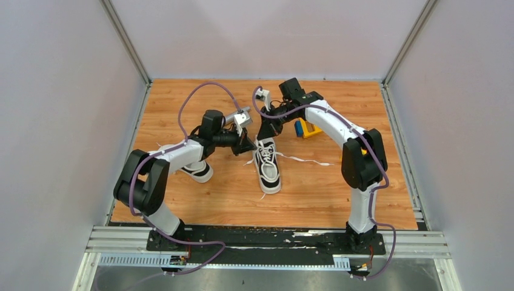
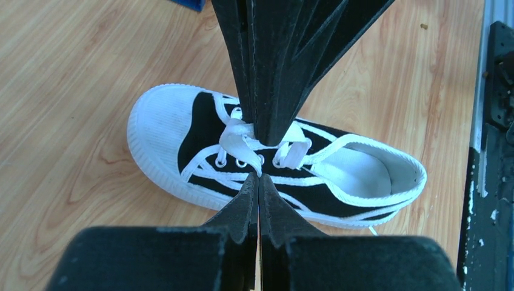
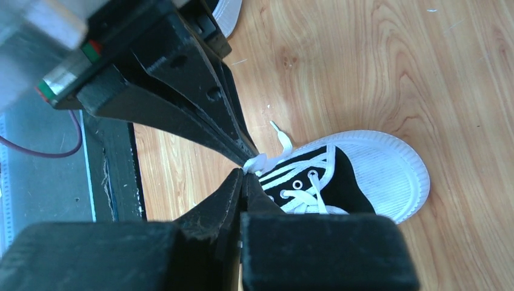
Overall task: Tie the shoes
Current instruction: Wrap the shoelace around the shoelace.
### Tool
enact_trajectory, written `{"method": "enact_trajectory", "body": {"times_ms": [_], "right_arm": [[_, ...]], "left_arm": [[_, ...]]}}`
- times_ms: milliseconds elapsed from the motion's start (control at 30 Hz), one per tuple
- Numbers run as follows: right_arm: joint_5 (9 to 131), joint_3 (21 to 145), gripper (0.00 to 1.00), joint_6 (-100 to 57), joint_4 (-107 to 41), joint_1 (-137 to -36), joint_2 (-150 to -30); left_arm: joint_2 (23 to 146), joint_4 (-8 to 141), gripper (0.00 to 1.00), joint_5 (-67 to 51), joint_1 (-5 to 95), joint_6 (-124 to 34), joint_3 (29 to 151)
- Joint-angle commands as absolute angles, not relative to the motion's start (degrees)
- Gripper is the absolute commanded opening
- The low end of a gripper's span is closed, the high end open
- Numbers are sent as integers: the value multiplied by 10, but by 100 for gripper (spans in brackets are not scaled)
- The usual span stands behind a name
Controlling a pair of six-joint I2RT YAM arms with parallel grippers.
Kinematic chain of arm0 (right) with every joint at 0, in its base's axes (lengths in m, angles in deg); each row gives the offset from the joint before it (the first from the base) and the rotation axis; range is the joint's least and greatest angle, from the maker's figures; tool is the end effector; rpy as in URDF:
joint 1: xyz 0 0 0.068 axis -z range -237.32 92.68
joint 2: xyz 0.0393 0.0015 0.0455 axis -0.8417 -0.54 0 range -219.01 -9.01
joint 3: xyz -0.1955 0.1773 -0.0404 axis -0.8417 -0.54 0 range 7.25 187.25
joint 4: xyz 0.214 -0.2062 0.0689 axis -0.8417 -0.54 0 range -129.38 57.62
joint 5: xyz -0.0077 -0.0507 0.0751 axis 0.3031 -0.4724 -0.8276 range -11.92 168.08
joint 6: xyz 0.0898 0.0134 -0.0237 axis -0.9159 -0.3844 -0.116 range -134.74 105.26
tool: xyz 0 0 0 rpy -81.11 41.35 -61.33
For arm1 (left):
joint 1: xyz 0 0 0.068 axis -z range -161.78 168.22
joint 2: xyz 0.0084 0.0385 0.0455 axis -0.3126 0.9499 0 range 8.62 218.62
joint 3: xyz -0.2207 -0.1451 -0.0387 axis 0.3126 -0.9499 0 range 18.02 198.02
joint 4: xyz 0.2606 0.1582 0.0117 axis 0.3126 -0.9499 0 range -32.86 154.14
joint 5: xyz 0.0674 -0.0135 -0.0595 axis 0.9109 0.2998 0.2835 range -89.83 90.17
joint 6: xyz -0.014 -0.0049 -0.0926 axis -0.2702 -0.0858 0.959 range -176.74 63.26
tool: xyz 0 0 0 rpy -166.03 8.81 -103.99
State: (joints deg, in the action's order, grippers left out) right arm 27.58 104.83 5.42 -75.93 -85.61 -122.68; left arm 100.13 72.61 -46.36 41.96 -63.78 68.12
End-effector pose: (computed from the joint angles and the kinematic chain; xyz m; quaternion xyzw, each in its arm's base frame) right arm 0.3957 0.2871 0.2164 -0.4600 0.7502 0.4274 0.2071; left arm 0.3375 -0.2156 0.1520 0.3961 0.7280 -0.4071 0.3838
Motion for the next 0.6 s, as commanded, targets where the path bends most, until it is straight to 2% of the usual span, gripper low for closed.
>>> {"method": "enact_trajectory", "body": {"times_ms": [0, 233, 300, 367, 400, 500, 567], "right_arm": [[267, 1063, 0, -4, -718, -844, -1225], [256, 1065, 0, -52, -693, -823, -1239], [255, 1064, 0, -59, -692, -821, -1242], [255, 1062, 0, -67, -688, -820, -1244], [255, 1061, 0, -71, -687, -820, -1243], [261, 1055, 0, -77, -683, -821, -1245], [268, 1053, 0, -81, -682, -820, -1245]], "left_arm": [[1028, 793, 0, -487, 425, -575, 691], [1041, 822, 0, -488, 429, -521, 681], [1040, 836, 5, -482, 429, -502, 674], [1041, 851, 15, -470, 429, -479, 667], [1042, 858, 23, -465, 429, -461, 661], [1032, 868, 42, -434, 429, -450, 651], [1019, 860, 49, -408, 430, -457, 644]]}}
